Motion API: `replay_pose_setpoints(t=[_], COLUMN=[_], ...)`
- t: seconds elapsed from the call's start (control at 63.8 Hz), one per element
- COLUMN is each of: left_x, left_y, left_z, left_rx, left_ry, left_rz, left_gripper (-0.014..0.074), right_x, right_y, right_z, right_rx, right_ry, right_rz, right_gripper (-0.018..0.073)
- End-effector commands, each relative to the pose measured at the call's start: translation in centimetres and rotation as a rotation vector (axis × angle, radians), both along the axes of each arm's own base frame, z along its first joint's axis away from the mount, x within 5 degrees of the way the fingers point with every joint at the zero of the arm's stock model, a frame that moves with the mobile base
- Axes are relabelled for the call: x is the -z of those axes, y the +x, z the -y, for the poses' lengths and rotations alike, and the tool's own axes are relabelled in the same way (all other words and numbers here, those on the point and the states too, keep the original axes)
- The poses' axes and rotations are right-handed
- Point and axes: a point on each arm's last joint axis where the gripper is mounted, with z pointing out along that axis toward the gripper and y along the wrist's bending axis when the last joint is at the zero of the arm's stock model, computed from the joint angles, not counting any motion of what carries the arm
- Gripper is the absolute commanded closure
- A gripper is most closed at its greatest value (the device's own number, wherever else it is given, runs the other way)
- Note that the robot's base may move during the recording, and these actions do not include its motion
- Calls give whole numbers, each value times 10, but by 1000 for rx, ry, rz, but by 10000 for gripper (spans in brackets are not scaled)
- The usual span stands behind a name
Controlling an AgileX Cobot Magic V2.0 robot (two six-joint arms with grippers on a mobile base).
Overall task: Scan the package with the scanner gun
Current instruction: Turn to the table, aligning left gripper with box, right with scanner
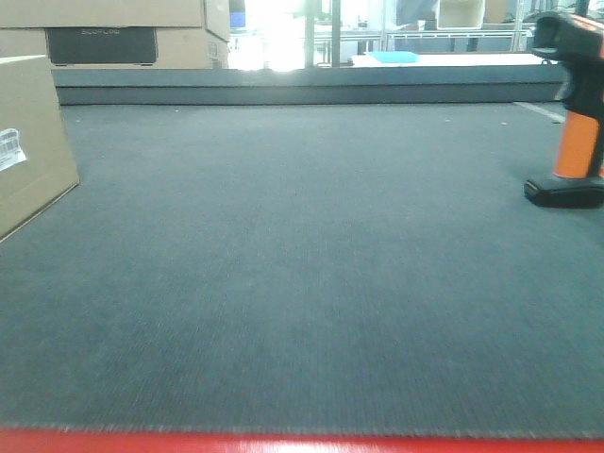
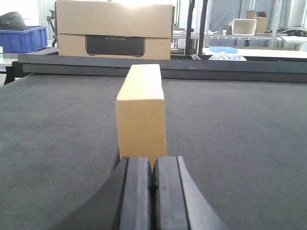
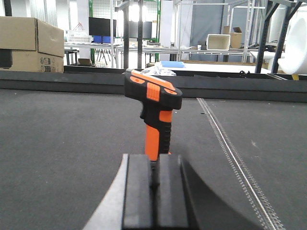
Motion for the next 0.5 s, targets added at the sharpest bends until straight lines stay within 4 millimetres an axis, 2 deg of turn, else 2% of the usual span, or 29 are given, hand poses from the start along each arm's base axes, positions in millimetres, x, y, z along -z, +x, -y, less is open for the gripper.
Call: replay_pose_setpoints(t=[0.0, 0.486], left_x=[-3, -3], left_y=[-1, -1], left_z=[0, 0], left_rx=[6, 6], left_ry=[-2, -2], left_rz=[24, 24], left_gripper=[708, 708], right_x=[-2, -2], right_y=[0, 0], right_z=[0, 0], right_rx=[5, 5], right_ry=[-6, -6], right_rz=[19, 19], right_gripper=[727, 727])
